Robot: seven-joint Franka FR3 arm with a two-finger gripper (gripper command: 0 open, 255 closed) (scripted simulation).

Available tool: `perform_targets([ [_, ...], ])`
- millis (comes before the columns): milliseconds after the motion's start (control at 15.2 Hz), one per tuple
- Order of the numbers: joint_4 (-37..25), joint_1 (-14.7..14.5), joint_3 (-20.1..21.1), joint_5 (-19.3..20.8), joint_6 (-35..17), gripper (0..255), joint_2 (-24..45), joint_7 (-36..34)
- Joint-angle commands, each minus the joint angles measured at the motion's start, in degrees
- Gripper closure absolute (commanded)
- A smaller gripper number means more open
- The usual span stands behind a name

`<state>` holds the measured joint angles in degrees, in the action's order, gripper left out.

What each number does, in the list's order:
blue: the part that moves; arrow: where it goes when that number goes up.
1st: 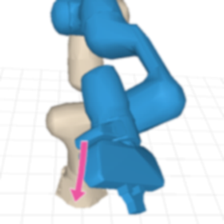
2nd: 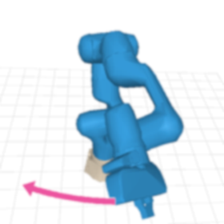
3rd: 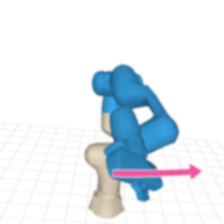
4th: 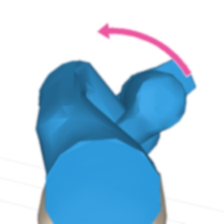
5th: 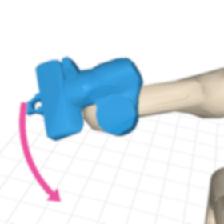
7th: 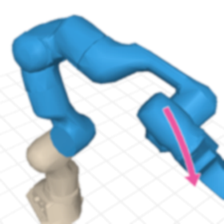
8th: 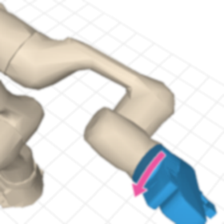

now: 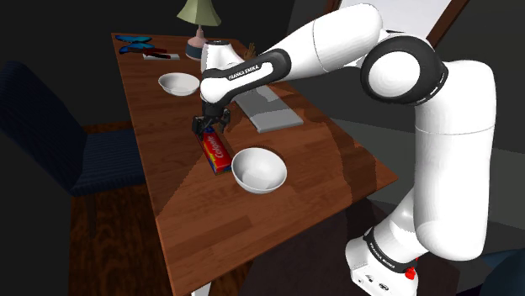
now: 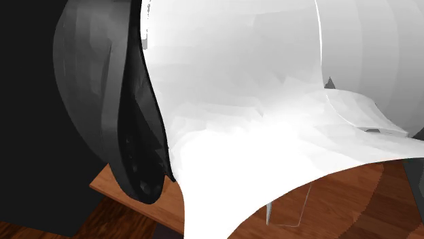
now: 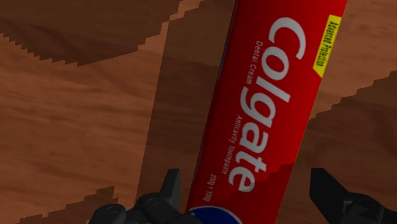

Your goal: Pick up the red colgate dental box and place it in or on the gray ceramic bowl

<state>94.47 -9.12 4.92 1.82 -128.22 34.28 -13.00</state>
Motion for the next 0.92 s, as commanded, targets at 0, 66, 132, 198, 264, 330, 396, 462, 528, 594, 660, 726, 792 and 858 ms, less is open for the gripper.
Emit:
perform_targets([
  [0, -0.5, -0.1, -0.1, 0.1, -0.9, 0, 1.3, -0.1],
  [66, -0.4, -0.1, -0.1, 0.2, -1.4, 0, 1.8, -0.1],
  [132, -0.3, -0.2, -0.1, 0.2, -1.9, 0, 2.2, -0.1],
  [198, -0.3, -0.2, -0.2, 0.3, -2.5, 0, 2.7, -0.2],
  [264, -0.2, -0.2, -0.2, 0.3, -2.8, 0, 3.0, -0.2],
  [330, -0.3, -0.2, -0.2, 0.3, -2.8, 0, 3.0, -0.2],
  [396, -0.3, -0.2, -0.2, 0.3, -2.7, 0, 3.0, -0.2],
  [462, -0.3, -0.2, -0.2, 0.3, -2.7, 0, 3.0, -0.2],
  [528, -0.3, -0.2, -0.2, 0.3, -2.7, 0, 3.0, -0.2],
  [594, -0.3, -0.2, -0.2, 0.3, -2.7, 0, 3.0, -0.2],
  [660, -0.3, -0.2, -0.2, 0.3, -2.7, 0, 3.0, -0.2],
  [726, -0.3, -0.2, -0.2, 0.3, -2.7, 0, 3.0, -0.2],
  [792, -0.3, -0.2, -0.2, 0.3, -2.7, 0, 3.0, -0.2],
  [858, -0.3, -0.2, -0.2, 0.3, -2.7, 255, 3.0, -0.2],
])
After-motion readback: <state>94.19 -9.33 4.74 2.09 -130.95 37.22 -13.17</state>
